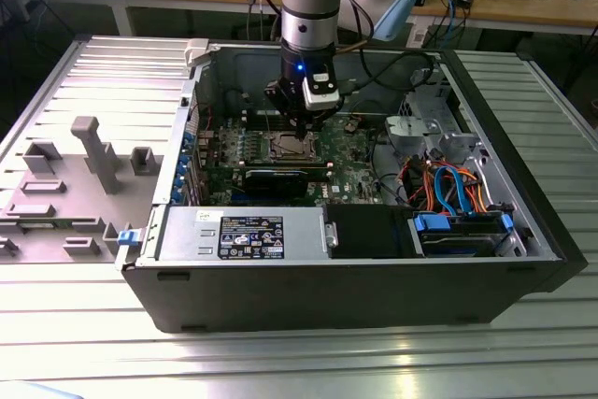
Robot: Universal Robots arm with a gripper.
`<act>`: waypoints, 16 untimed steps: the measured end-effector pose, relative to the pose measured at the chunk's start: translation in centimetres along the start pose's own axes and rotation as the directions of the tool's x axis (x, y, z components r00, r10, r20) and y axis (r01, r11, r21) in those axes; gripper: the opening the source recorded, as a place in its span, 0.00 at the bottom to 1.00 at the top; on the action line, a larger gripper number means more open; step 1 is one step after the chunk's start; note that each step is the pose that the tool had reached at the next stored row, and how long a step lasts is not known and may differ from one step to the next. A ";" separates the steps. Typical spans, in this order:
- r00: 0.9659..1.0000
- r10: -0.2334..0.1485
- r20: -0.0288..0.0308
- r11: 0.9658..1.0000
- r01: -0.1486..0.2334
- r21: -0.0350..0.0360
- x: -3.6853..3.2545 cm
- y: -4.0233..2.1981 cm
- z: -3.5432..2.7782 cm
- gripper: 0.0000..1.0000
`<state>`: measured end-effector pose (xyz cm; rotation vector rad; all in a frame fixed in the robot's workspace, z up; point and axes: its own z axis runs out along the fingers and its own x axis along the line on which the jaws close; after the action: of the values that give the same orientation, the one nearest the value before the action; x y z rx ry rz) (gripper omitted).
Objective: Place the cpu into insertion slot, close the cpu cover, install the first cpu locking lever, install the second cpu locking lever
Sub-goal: 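Install the first cpu locking lever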
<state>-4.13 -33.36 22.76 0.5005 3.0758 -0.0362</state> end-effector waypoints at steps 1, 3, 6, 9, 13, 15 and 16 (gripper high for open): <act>1.000 -0.002 0.000 1.000 0.002 0.000 0.00 0.00 0.00 0.11; 1.000 -0.010 0.000 1.000 0.010 0.000 0.00 0.00 0.00 0.11; 1.000 -0.018 0.000 1.000 0.018 -0.001 0.00 0.00 0.00 0.11; 1.000 -0.026 0.001 1.000 0.026 -0.001 0.00 0.00 0.00 0.11; 0.999 -0.036 0.001 0.999 0.036 -0.001 0.00 0.00 0.00 0.11; 0.999 -0.041 0.001 0.999 0.041 -0.001 0.00 0.00 0.00 0.11; 0.999 -0.043 0.001 0.999 0.043 -0.001 0.00 0.00 0.00 0.11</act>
<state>-4.13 -33.36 22.76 0.4336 3.0854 -0.0355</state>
